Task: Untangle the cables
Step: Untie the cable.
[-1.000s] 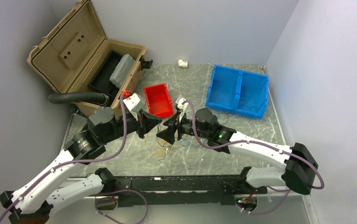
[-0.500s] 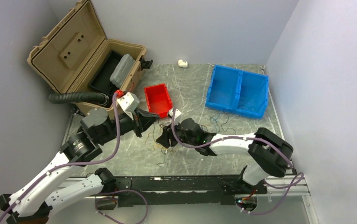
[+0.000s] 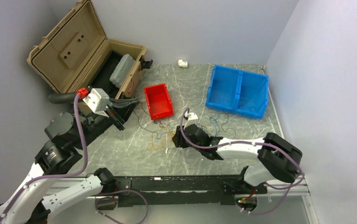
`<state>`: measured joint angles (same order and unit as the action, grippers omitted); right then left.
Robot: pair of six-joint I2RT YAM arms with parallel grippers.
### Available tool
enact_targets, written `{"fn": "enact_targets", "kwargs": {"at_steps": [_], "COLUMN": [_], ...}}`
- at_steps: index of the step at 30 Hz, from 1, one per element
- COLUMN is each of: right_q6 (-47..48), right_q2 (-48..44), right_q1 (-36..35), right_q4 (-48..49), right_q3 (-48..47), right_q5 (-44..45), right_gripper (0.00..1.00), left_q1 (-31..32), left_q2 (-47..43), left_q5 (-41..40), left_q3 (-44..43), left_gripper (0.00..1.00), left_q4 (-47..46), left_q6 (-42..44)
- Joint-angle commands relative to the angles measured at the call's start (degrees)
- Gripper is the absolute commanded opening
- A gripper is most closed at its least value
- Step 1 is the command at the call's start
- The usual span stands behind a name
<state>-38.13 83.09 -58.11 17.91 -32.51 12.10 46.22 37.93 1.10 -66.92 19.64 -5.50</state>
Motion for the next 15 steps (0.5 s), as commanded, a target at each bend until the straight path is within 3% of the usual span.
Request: {"fn": "enact_targets", "kwargs": {"at_steps": [1,9,15], "right_q6": [-2.48,1.84,3.28], "right_q2": [-6.09,-16.08,-23.20], "right_q1": [0.10,0.09,0.15], "right_q4": [-6.38,-11.26,-16.59], "right_q3": [0.98,2.00,2.55], "right_q5": [8.30,12.52,17.59], "right_gripper": [0.43,0.44,0.26], "left_q1": [-0.12,-0.09,-0.08], "left_q2": [-0.86,-1.17,-0.75], "left_q5": [-6.12,-6.80,-11.45], "left_q3": [-1.04,0.11,-1.15], "left_gripper": [0.00,0.00,0.00], "left_q4": [0.36,-0.12,1.43], "left_q6": [1.99,1.45,1.06]}}
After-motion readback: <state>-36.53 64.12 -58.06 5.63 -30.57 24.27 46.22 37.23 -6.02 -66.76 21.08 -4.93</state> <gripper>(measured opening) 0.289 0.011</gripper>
